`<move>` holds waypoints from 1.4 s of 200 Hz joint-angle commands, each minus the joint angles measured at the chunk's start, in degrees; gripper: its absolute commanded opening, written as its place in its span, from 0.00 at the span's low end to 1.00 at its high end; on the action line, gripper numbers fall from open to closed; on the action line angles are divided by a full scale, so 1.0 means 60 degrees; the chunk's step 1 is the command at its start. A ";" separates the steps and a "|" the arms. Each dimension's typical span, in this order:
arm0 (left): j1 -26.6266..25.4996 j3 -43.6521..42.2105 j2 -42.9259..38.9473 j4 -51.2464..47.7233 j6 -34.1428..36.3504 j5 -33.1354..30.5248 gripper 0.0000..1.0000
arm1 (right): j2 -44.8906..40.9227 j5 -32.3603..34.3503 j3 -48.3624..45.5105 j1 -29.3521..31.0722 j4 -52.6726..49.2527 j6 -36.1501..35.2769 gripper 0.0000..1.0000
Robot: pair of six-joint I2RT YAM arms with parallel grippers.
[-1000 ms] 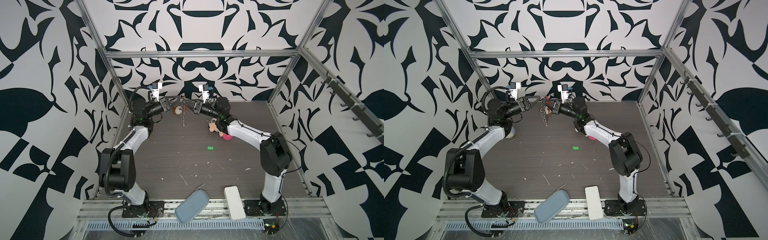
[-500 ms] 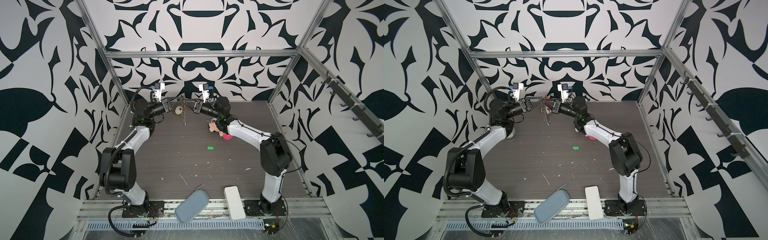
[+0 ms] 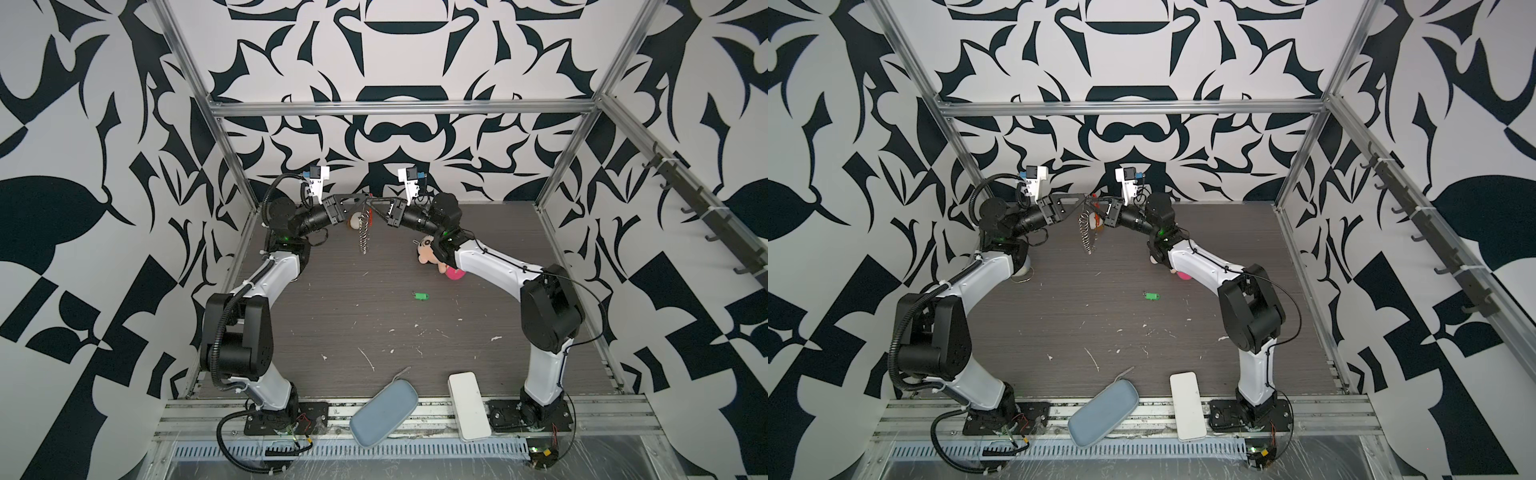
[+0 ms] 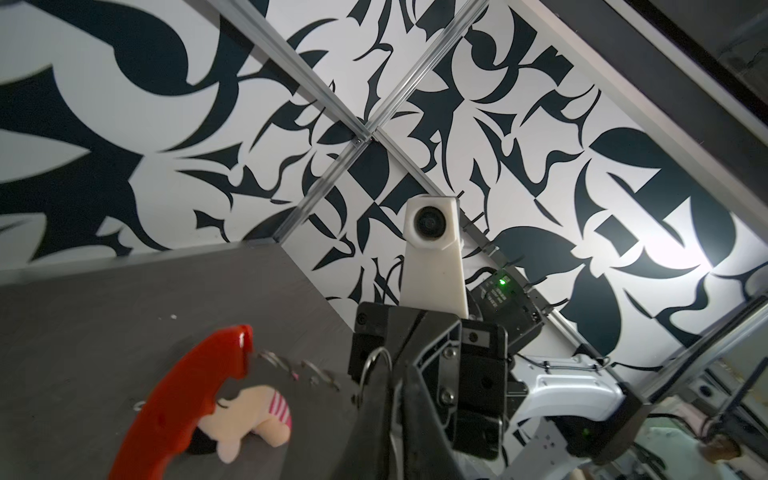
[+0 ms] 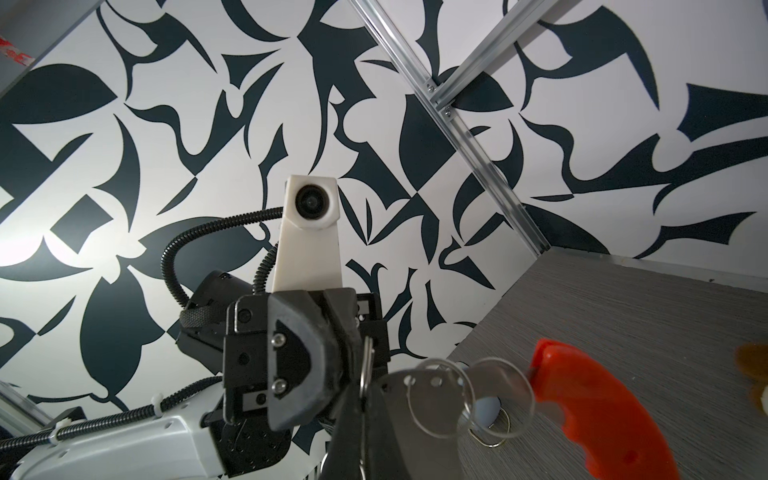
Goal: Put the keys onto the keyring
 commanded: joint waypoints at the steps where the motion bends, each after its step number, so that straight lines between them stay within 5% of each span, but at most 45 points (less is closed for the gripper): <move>1: 0.0098 -0.0085 -0.0374 -0.0389 0.0324 -0.0132 0.25 | -0.0648 -0.0053 0.0220 -0.0001 0.0957 -0.0064 0.00; 196: 0.0218 -0.0127 -0.0546 -0.0998 0.0724 -0.0420 0.36 | -0.0785 -0.0271 0.0232 -0.0001 0.0951 -0.0036 0.00; 280: 0.0013 0.0100 -0.0184 -0.0230 -0.0030 -0.0100 0.22 | -0.0393 -0.0459 0.0755 0.0034 0.1230 0.0454 0.00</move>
